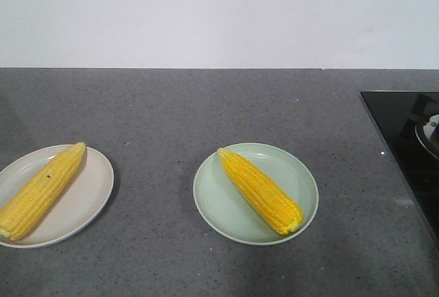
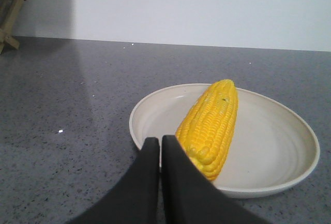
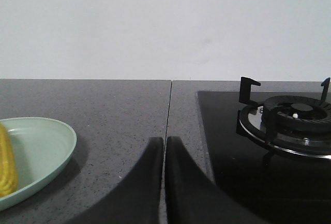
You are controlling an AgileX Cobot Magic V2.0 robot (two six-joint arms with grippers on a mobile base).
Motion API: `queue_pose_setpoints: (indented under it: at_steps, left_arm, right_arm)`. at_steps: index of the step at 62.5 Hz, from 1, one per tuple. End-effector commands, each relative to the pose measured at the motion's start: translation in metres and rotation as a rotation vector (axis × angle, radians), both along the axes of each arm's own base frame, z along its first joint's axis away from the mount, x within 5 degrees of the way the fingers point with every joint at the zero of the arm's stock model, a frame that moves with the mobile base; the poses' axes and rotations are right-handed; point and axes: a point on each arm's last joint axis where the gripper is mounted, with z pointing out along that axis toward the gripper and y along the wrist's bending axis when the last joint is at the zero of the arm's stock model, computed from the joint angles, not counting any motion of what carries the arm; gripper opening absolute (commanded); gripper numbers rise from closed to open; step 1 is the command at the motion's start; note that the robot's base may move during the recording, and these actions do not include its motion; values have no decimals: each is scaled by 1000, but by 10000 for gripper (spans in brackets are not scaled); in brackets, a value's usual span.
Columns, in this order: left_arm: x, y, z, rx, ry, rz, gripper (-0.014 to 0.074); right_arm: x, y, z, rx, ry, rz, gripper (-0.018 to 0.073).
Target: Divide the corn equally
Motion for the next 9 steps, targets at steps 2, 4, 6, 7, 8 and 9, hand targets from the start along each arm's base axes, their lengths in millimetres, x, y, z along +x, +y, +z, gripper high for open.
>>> queue_pose_setpoints:
  at_steps: [2,4,6,7,8,9]
  left_arm:
    - [0,0,3,-2,-75,-4,-6]
    - [0,0,3,-2,-75,-4,-6]
    - [0,0,3,-2,-75,-4,-6]
    - [0,0,3,-2,-75,-4,-6]
    - [0,0,3,-2,-75,-4,-6]
    - [0,0,3,-2,-75,-4,-6]
  right_arm:
    - [0,0,3,-16,-71,-3,-6]
    - [0,0,3,-16,-71,-3,-6]
    - [0,0,3,-16,-71,-3,-6]
    - [0,0,3,-16,-71,-3,-6]
    - [0,0,3,-16,-71,-3,-6]
    - [0,0,3,-16,-71,-3,-6]
